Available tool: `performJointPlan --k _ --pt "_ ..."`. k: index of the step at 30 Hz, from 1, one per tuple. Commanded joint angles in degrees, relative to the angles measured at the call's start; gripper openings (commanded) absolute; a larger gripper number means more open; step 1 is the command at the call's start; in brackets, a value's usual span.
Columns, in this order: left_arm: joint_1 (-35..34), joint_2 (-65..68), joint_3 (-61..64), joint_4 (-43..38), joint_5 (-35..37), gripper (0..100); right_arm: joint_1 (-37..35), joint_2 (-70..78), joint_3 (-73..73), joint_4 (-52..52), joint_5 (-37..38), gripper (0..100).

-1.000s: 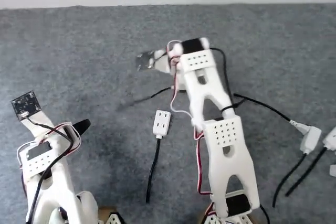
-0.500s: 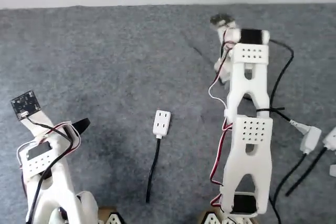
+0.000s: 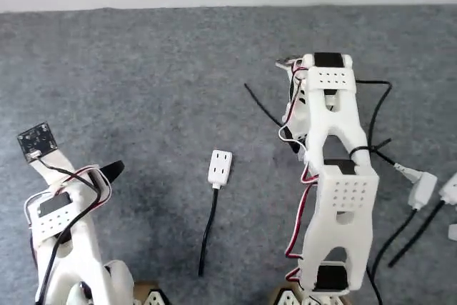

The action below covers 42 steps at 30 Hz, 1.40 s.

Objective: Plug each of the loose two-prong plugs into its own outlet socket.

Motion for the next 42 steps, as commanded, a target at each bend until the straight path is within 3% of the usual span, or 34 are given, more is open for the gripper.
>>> performJointPlan --k 1,8,14,19,26,34,38,42 --pt "0.4 0.0 -0.1 -1.1 -0.5 39 -1.2 -7.5 4.1 2.0 -3.0 0.8" --pt "0.4 0.0 0.2 -1.1 -0.5 39 -7.5 -15.0 15.0 0.7 -3.3 0.9" --pt "0.4 0.0 0.3 -1.1 -0.6 39 -8.1 -18.9 24.3 -9.6 -4.3 0.9" --pt "0.4 0.0 0.3 -1.1 -1.5 39 -7.1 -18.9 33.5 -16.7 2.4 1.1" --pt "0.4 -0.1 0.3 -1.1 -2.3 39 -7.2 -19.6 36.3 -21.6 5.5 20.6" --pt "0.4 -0.1 0.3 -1.1 -2.3 39 -7.5 -20.4 21.8 -12.6 5.4 10.8" --pt "0.4 -0.1 0.3 -1.1 -2.3 39 -7.6 -20.5 18.5 -8.2 3.2 1.3" --pt "0.4 -0.1 0.3 -1.1 -2.3 39 -7.6 -20.3 18.4 -6.1 3.9 0.9"
